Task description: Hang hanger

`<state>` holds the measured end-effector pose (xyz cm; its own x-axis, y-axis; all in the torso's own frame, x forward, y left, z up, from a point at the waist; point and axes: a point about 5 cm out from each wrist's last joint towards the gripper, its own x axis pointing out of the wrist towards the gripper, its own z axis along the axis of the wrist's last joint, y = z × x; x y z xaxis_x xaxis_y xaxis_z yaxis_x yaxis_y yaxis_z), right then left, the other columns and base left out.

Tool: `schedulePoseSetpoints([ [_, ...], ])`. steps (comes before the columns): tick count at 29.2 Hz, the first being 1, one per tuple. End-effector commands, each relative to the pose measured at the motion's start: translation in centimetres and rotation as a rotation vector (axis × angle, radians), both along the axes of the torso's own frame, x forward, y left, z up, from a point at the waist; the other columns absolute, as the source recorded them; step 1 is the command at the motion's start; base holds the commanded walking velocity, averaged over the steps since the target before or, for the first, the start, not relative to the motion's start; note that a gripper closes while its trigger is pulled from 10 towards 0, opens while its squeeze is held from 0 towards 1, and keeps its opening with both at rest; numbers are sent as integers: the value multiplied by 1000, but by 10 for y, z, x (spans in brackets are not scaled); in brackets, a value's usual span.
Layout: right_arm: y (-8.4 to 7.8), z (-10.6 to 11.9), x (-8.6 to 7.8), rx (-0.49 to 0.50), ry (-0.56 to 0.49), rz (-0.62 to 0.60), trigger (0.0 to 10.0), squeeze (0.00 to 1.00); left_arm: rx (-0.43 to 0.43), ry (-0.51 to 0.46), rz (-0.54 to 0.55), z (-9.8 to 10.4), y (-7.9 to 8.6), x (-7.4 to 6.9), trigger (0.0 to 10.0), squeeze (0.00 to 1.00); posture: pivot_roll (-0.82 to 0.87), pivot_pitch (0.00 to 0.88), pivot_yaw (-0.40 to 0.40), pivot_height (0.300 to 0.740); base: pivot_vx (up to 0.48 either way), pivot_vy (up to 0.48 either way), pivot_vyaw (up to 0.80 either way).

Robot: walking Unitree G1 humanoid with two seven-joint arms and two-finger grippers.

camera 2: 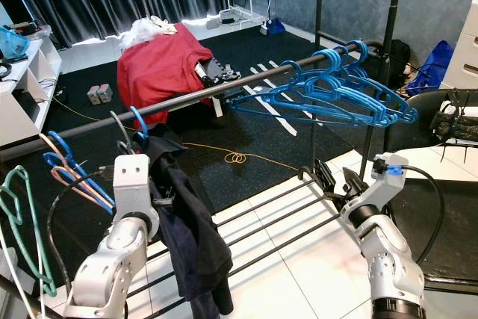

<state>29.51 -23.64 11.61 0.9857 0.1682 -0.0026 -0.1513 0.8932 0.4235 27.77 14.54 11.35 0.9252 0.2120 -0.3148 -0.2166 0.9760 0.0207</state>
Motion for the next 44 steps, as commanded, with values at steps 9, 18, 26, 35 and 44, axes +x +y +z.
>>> schedulePoseSetpoints([
  [9,2,-5,-2,-11,10,5,10000,0,14,24,0,-1,7,-3,0,0,-106,0,96,740,0,0,0],
  [18,3,-5,-2,-7,11,4,10000,0,74,-74,127,18,46,-3,0,0,-99,0,94,740,0,0,0],
  [26,4,-4,-3,0,11,12,10000,0,88,-73,200,14,60,-32,0,0,-80,1,93,740,0,0,0],
  [35,4,-3,-4,7,11,18,10000,0,58,-42,215,5,62,-73,0,0,-64,17,94,740,0,0,0],
  [44,5,-2,-4,12,9,20,10000,0,14,-181,144,14,60,-88,4431,0,-52,22,89,740,0,0,0],
])
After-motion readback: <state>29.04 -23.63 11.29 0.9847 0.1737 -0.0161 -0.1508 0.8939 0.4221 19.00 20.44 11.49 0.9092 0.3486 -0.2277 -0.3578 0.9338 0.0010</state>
